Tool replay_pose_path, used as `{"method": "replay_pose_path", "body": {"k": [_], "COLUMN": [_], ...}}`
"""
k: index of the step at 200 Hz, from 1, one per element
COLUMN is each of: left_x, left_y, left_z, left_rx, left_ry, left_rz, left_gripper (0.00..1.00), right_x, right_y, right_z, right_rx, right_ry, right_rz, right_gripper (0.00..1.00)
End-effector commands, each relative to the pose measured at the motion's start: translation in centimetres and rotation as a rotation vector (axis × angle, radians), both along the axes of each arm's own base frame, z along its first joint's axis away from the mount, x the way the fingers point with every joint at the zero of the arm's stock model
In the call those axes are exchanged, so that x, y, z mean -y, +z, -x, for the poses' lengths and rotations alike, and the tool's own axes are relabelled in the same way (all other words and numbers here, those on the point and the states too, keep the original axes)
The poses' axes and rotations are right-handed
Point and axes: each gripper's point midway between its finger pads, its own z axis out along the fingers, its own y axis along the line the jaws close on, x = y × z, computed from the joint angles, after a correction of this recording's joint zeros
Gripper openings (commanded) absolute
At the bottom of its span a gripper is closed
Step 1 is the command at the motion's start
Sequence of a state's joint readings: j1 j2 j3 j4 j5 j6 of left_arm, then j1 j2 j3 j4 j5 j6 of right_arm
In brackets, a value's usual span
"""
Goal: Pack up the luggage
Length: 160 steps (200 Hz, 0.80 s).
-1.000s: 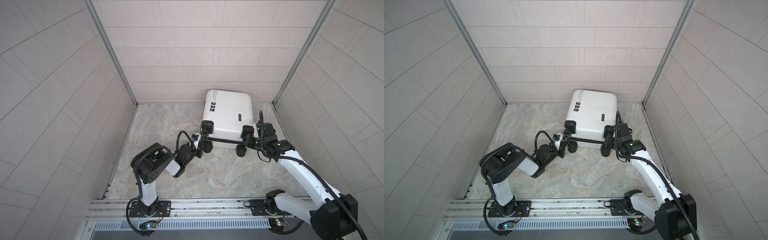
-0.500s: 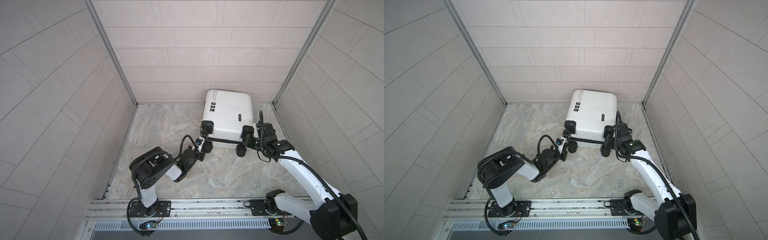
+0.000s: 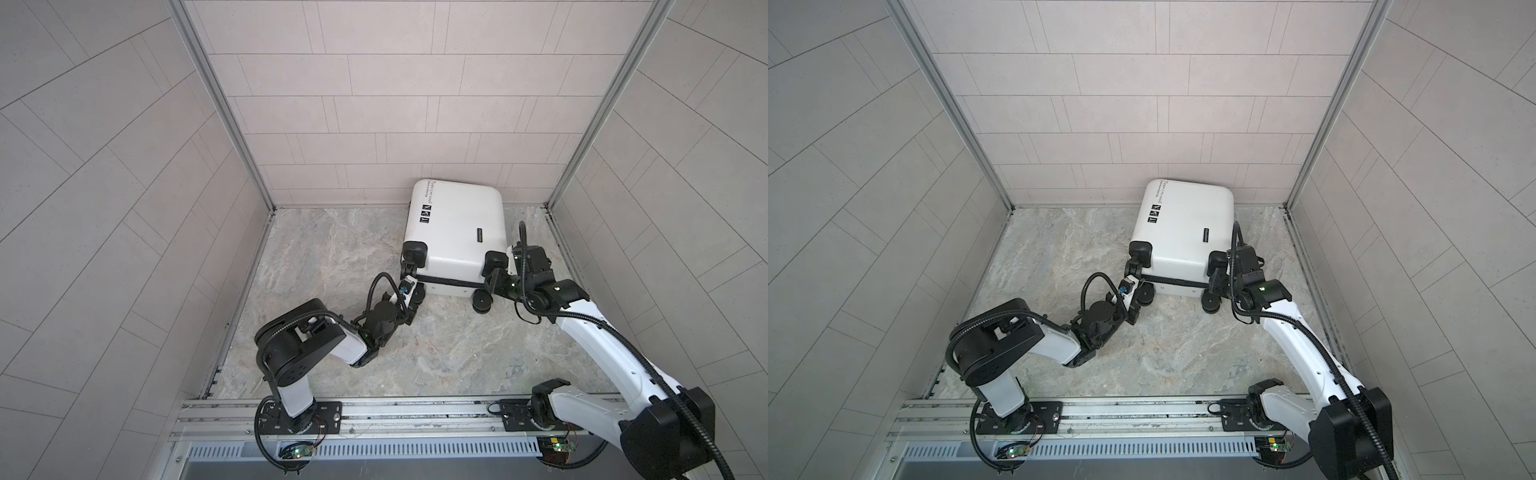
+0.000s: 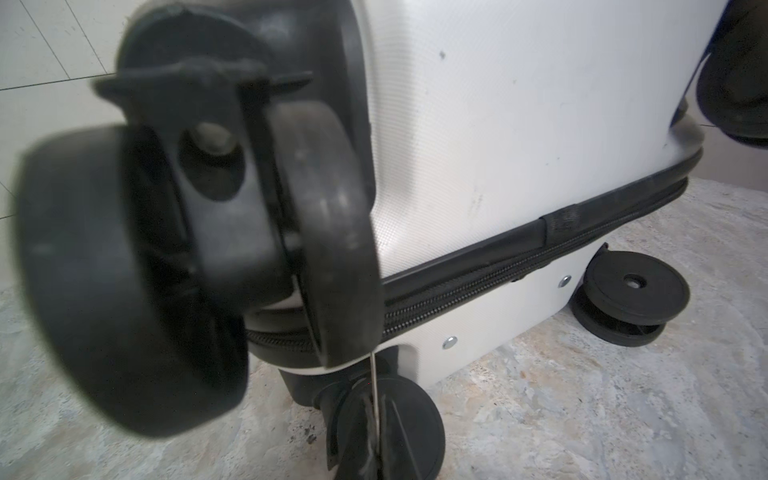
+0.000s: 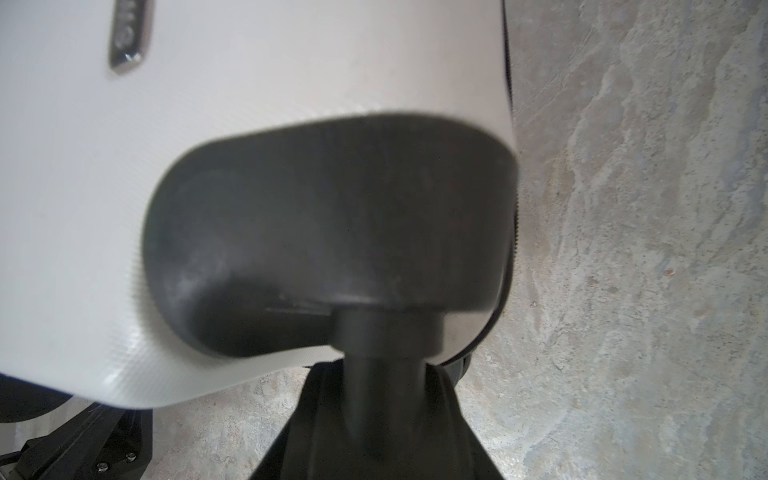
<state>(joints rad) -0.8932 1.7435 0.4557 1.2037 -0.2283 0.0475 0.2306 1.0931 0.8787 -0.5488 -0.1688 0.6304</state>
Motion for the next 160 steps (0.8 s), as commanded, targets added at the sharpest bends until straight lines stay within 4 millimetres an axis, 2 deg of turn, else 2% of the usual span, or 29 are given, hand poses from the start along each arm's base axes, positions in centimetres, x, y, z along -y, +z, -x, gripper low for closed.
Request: {"method": "replay_pose_path", "body": {"k": [1,90,160], "left_x": [3.5,7.3,11.2], "left_y": [2.1,2.5,1.7], "left_z": [1.9,3.3,5.1], "left_rx": [0.045,0.038,0.019], "left_ry": [-0.141,-0.222,-0.303], "left_rz": [0.037,0.046,0.032], "left_gripper": [0.00,0.00,0.00], "right_x": [-1.1,-1.2,-1.4], "right_y": [-0.3,-0.1,0.0], "right_z": [1.1,1.2,1.3], "right_rx": [-0.038,-0.028,-0.025], "right_ry": [0.057,0.057,0.058], "right_rz": [-0.029,-0.038,-0.053], "right_gripper": [0.00,0.00,0.00]}}
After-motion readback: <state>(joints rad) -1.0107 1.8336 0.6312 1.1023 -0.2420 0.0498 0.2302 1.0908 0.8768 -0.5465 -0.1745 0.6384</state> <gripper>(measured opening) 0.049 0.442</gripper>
